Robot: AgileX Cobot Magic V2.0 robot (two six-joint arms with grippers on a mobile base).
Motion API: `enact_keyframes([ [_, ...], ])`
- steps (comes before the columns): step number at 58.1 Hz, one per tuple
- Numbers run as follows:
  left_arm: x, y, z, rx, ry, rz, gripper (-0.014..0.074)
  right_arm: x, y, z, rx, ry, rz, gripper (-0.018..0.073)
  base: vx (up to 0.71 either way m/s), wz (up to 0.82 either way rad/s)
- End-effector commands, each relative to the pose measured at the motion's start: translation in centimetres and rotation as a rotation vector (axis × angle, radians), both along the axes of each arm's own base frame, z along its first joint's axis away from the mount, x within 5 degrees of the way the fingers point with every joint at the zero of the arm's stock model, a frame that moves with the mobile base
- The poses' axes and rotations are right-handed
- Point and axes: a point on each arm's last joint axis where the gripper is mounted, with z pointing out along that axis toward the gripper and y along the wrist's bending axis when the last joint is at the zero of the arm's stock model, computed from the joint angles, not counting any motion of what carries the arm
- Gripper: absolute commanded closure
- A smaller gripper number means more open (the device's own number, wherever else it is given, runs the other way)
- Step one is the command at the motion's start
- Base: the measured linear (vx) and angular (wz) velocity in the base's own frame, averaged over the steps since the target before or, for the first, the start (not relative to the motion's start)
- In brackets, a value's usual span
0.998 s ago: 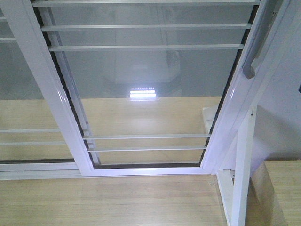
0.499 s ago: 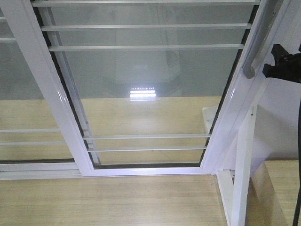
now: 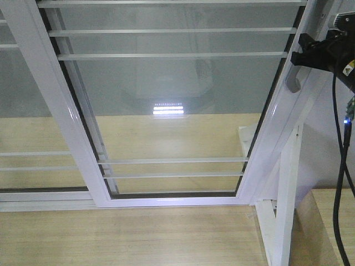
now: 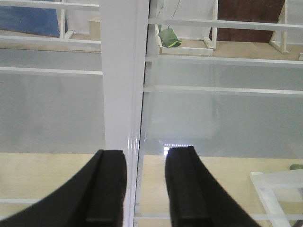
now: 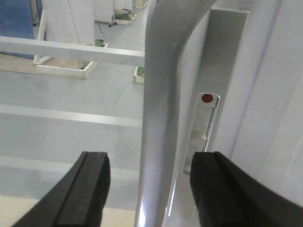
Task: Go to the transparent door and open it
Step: 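Reach the right gripper to the silver door handle and grasp it, then slide the door away from the frame with the right gripper, then release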
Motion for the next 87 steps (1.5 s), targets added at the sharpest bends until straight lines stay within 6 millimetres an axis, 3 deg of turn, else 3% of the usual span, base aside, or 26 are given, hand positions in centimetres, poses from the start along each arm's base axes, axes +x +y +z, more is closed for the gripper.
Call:
enact_keyframes([
  [1, 0.2, 0.1, 1.7, 0.001, -0.102, 0.009, 0.0237, 1.0, 0.0, 3.2, 0.014, -0.16, 0.013, 0.01, 0.0, 0.0],
  [15, 0.2, 0.1, 1.4, 0.001, -0.075, 0.006, 0.0237, 3.7, -0.2, 3.0, 0.013, -0.18, 0.014, 0.01, 0.0, 0.0],
  [25, 0.1, 0.0, 1.3, 0.001, -0.061, 0.005, 0.0237, 4.2, 0.4, 3.3, 0.022, -0.2, 0.035, 0.01, 0.0, 0.0],
  [48, 0.1, 0.0, 1.3, 0.001, -0.061, 0.005, 0.0237, 3.9, 6.5, 3.3, -0.003, -0.202, 0.203, 0.01, 0.0, 0.0],
  [62, 0.1, 0.0, 1.3, 0.001, -0.061, 0.005, 0.0237, 3.5, 9.7, 3.3, 0.005, -0.204, 0.279, 0.0148, 0.0, 0.0],
  [87, 0.1, 0.0, 1.3, 0.001, -0.061, 0.005, 0.0237, 2.8, 12.7, 3.4, 0.015, -0.217, 0.357, 0.0167, 0.0, 0.0],
])
